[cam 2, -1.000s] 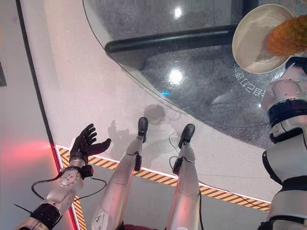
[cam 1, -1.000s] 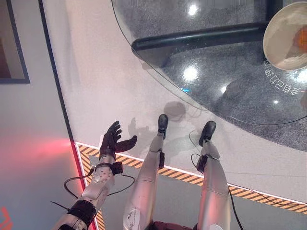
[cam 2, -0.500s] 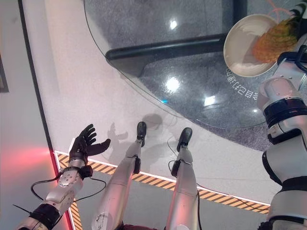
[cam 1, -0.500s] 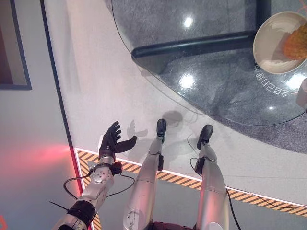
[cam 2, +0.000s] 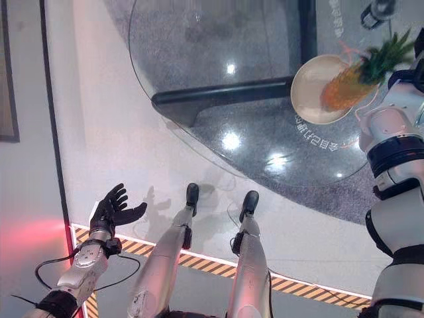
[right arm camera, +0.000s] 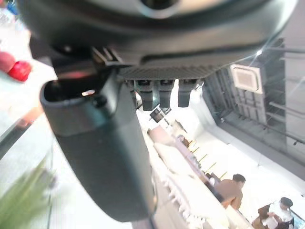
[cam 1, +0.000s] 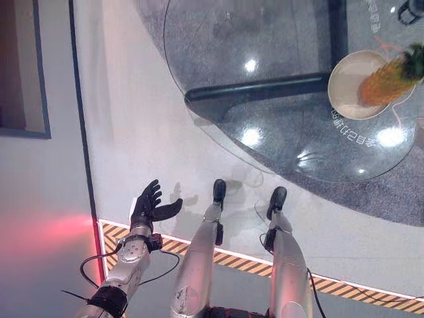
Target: Pick up the fruit to the plate
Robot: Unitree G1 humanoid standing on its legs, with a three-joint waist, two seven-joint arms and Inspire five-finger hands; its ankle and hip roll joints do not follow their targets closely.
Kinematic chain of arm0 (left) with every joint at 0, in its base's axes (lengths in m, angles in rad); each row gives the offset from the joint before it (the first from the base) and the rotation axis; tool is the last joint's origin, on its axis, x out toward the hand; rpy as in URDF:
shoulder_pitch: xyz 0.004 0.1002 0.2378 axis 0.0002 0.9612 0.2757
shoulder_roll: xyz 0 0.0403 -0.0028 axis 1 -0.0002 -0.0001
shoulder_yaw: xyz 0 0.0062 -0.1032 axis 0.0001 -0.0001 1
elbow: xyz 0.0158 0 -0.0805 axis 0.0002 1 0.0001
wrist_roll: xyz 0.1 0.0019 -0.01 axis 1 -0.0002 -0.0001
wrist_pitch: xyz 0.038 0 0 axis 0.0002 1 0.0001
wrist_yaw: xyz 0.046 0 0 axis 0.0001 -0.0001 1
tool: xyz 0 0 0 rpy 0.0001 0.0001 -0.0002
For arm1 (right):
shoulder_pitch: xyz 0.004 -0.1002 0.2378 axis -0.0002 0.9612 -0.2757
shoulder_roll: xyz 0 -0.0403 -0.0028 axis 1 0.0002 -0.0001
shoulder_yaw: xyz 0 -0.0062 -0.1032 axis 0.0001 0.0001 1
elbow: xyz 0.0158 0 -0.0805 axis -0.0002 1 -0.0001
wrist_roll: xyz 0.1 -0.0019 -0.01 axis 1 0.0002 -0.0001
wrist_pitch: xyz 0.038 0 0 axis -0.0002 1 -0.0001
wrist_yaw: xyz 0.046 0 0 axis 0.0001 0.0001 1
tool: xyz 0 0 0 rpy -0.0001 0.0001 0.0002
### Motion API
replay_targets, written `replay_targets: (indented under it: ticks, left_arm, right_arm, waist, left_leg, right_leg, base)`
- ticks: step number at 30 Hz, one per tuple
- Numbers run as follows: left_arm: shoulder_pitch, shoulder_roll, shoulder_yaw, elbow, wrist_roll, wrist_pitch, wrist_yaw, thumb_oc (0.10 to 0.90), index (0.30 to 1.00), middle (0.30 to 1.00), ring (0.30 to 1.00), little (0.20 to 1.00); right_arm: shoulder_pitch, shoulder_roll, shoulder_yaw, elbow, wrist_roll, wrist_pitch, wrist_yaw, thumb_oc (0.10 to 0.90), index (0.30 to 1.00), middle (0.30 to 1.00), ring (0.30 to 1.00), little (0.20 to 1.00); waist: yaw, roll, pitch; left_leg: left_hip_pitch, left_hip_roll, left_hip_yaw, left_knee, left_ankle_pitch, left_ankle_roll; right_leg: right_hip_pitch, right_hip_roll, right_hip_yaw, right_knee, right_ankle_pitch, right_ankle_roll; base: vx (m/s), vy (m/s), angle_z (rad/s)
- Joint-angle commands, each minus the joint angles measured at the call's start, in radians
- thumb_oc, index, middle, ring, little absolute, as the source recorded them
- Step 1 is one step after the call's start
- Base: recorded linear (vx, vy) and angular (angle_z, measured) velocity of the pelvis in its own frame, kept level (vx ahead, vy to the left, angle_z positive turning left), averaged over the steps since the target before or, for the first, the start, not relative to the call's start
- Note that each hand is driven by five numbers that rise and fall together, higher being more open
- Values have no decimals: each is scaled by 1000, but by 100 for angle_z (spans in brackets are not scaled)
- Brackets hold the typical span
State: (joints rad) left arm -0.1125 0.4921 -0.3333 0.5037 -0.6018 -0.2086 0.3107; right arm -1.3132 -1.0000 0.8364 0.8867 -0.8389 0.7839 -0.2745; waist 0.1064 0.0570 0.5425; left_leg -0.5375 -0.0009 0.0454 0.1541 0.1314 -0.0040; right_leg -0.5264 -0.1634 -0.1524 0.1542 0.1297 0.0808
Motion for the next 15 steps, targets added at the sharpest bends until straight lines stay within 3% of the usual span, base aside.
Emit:
replay_targets:
  ticks: [1,4,5,7,8,10,15]
  left_arm:
    - [83,51,64,6,35,-16,-1,800,900,900,900,900]
    - [86,41,81,33,44,-4,-8,800,900,900,900,900]
    - [95,25,106,68,62,8,-21,800,900,900,900,900]
    - [102,12,124,91,77,17,-30,800,900,900,900,900]
    - [121,-11,141,117,100,17,-35,800,900,900,900,900]
    - [133,-35,157,146,126,21,-39,800,900,900,900,900]
    - [165,-92,191,220,202,46,-49,800,900,900,900,900]
  right_arm:
    - [-27,-175,-14,-62,6,33,-111,800,900,900,900,900]
    - [35,-181,-72,-110,19,17,-132,800,900,900,900,900]
    - [155,-193,-179,-200,25,-7,-129,800,900,900,900,900]
    - [276,-192,-275,-281,24,-16,-121,800,900,900,900,900]
    - [408,-175,-374,-362,4,-18,-106,800,900,900,900,900]
    - [541,-144,-475,-425,3,-35,-109,800,900,900,900,900]
    - [793,-22,-650,-499,64,-93,-144,800,900,900,900,900]
  waist:
    - [31,-37,-22]
    - [24,-43,-22]
    - [14,-51,-22]
    - [2,-58,-28]
    - [-12,-67,-59]
    - [-26,-76,-95]
    - [-46,-97,-180]
  left_leg:
    - [57,-46,-25,44,-82,23]
    - [107,-41,-23,36,-87,22]
    - [180,-35,-19,13,-92,20]
    - [232,-30,-14,-9,-89,19]
    - [268,-22,-11,-32,-89,15]
    - [309,-15,-4,-62,-88,11]
    - [399,6,10,-122,-83,0]
  right_leg:
    - [92,52,-81,28,-67,-32]
    - [143,54,-74,21,-75,-32]
    - [214,54,-61,2,-82,-29]
    - [261,55,-50,-15,-80,-26]
    - [295,55,-43,-35,-79,-23]
    - [332,58,-36,-59,-77,-20]
    - [415,61,-27,-110,-70,-16]
  base:
    - [0,0,0]
    - [0,0,0]
    - [0,0,0]
    - [34,-12,-2]
    - [76,-30,-6]
    - [100,-28,-9]
    - [90,-37,-8]
